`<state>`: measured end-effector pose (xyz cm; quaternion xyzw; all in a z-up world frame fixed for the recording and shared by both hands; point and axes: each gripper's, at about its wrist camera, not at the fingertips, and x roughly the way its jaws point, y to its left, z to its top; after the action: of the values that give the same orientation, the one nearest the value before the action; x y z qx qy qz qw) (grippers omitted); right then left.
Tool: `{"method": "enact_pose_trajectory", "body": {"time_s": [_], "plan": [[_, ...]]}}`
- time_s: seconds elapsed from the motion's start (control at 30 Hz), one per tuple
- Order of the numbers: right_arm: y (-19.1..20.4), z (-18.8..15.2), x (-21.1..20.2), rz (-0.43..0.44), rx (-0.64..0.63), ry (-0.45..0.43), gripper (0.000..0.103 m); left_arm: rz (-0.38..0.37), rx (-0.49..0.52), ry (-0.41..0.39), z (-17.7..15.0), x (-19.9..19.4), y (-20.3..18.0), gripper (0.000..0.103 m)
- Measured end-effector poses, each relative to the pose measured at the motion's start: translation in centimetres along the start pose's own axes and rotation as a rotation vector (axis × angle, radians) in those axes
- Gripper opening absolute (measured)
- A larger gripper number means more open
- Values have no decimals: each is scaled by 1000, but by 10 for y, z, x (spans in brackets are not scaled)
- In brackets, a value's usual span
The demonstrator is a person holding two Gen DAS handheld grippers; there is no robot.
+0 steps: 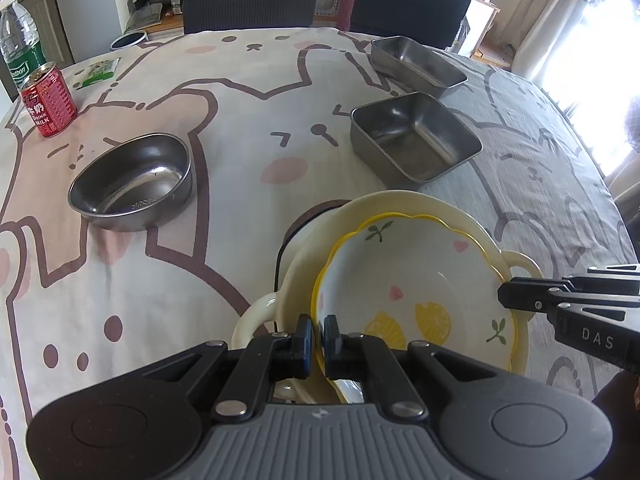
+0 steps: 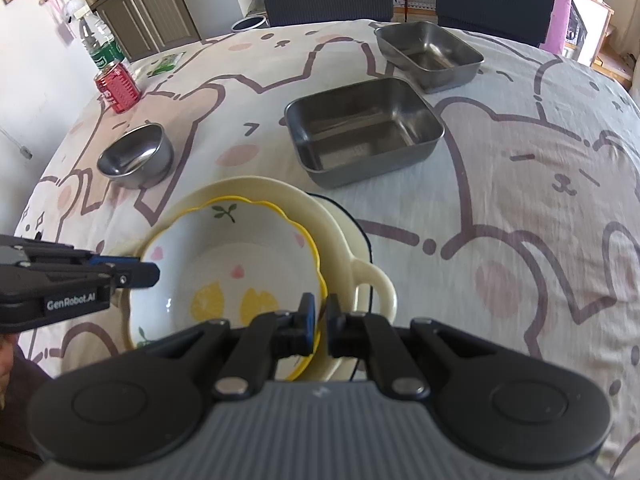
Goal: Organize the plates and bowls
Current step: 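Lower the yellow-rimmed bowl into the cream bowl with both grippers, then open both grippers and withdraw them from the stacked bowls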
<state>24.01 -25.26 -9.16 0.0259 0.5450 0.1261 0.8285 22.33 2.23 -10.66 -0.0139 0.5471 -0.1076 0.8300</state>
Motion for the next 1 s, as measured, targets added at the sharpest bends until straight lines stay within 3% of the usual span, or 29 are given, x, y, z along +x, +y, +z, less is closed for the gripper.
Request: {"method": "enact_pose_trajectory", "body": {"time_s": [0.3, 0.5, 0.67, 0.7, 0.8, 0.83, 0.87, 1.0], "plan": [[1, 0, 0, 8, 2, 2, 10, -11, -6, 2, 0, 1, 1, 6], [-1, -1, 0, 25, -1, 8, 14, -32, -18, -4, -1, -2, 2, 16], [-3, -2, -4, 41, -3, -5, 21, -48, -25, -21, -1, -10, 3, 38], [-3, -1, -5, 43, -1, -12, 27, -52, -27, -33, -1, -13, 3, 41], [-8, 0, -16, 60, 4, -64, 38, -24, -33, -109, 2, -26, 2, 70], [-10, 1, -19, 65, 5, -86, 43, -12, -42, -141, 4, -31, 2, 84], [-13, 3, -23, 66, 7, -113, 44, -6, -56, -172, 6, -35, 2, 90], [-26, 14, -34, 34, 16, -220, 61, -9, -146, -217, 18, -35, 7, 95]]}}
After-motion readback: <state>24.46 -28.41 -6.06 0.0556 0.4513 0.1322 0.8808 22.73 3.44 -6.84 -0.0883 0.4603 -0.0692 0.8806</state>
